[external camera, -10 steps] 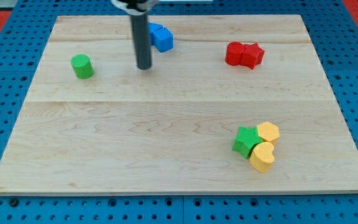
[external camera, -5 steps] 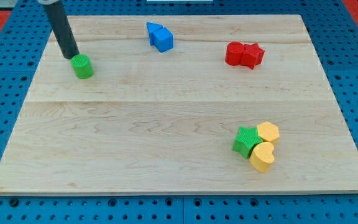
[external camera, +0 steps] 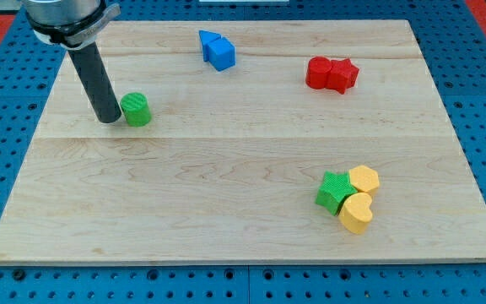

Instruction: Push green circle closer to the green star

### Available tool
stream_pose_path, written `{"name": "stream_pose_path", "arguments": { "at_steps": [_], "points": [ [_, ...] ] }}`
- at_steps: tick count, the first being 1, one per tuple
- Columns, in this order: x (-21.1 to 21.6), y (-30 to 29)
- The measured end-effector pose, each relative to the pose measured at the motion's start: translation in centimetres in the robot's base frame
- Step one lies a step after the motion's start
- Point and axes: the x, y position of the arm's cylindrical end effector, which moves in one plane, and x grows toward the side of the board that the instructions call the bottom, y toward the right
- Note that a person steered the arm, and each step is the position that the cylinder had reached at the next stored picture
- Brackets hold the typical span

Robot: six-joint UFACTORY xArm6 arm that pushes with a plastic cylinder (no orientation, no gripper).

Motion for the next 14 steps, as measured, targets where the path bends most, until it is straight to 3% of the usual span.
{"name": "stream_pose_path", "arguments": {
  "at_steps": [2, 4, 8, 9, 11, 13, 14],
  "points": [
    [-3.1, 0.3],
    [-1.9, 8.1],
    [7.8, 12.6],
    [10.3, 16.1],
    [13.6, 22.5],
    [17.2, 21.0],
    [17.4, 25.7]
  ]
}}
